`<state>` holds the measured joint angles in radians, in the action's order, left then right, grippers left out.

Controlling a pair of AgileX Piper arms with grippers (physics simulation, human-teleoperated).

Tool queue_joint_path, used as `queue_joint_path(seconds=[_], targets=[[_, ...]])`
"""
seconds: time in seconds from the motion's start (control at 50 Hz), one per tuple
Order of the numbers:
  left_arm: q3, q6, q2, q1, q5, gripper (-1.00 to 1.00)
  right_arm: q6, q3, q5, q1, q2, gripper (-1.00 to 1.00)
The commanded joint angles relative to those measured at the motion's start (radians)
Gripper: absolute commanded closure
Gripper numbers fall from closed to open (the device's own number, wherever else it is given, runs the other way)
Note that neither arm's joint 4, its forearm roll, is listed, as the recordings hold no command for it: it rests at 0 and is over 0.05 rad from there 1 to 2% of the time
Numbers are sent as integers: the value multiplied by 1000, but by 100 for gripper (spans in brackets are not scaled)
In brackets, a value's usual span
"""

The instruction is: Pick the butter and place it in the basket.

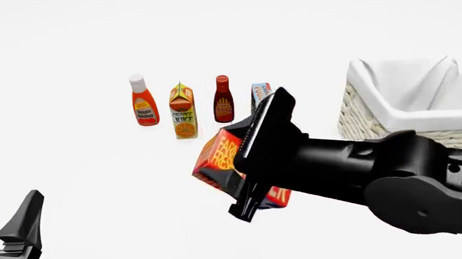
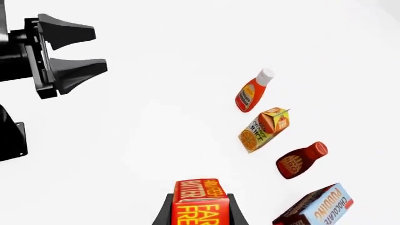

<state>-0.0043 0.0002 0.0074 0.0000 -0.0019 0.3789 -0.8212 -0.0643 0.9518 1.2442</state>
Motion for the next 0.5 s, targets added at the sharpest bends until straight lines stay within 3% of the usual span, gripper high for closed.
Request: queue_joint_path(seconds=[0.02,0.16,0.4,0.5], targets=[[0,0,0,0,0,-100,-77,-13,19,-6,-154,100],[0,0,0,0,0,-100,-110,-4,53,-21,-211,100],[0,0,0,0,0,-100,-255,-3,121,-57,-322,100],[0,0,0,0,0,-100,-289,-4,134,-64,-366,100]])
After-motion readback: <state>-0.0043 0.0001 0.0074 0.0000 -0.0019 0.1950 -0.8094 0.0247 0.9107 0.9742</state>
